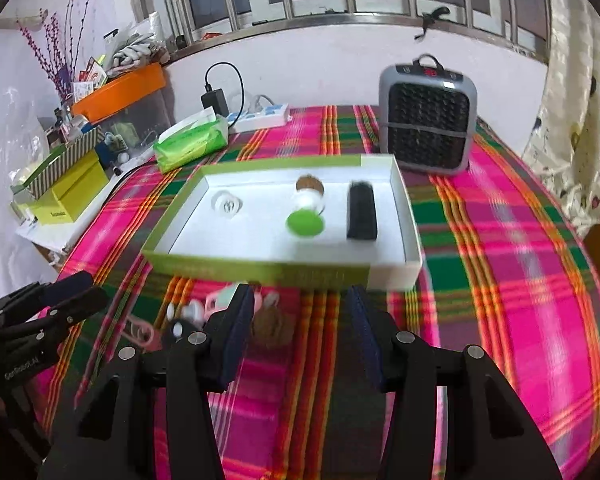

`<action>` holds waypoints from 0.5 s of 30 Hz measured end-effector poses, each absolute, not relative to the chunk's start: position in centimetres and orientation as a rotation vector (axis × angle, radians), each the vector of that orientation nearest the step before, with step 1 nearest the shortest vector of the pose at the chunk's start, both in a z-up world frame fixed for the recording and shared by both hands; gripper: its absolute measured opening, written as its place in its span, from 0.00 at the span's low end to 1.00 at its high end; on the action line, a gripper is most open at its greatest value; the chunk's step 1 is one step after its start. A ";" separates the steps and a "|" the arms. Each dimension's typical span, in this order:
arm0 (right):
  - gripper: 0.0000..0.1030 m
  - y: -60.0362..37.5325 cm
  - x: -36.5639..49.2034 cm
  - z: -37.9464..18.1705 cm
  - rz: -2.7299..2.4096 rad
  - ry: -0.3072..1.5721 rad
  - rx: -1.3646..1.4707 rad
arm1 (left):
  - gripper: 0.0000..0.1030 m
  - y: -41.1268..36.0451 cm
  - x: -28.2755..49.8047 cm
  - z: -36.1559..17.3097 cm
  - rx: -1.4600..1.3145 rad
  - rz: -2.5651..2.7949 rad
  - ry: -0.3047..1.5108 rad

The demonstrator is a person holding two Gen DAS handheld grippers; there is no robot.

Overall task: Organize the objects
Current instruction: 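Set the suction stand in the box with the left tool and withdraw both tools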

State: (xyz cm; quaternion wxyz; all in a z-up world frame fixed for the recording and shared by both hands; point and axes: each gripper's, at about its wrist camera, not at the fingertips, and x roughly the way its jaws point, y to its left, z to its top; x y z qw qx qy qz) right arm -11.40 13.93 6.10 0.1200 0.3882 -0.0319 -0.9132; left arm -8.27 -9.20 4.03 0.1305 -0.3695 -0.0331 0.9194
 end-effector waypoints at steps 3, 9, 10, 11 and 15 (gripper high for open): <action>0.48 13.9 -11.2 5.4 -2.664 -0.097 1.157 | 0.41 -9.3 -8.1 3.6 -1.074 2.650 -0.097; 0.48 13.5 -11.2 4.5 -2.652 -0.079 1.186 | 0.42 -8.4 -7.8 3.0 -1.058 2.580 0.002; 0.48 13.4 -11.4 4.3 -2.649 -0.077 1.198 | 0.42 -8.1 -7.7 3.0 -1.055 2.578 0.031; 0.48 13.5 -11.4 4.2 -2.648 -0.078 1.204 | 0.42 -8.0 -7.7 3.0 -1.050 2.579 0.049; 0.48 13.4 -11.5 3.8 -2.635 -0.093 1.203 | 0.42 -8.0 -7.5 2.9 -1.054 2.559 0.054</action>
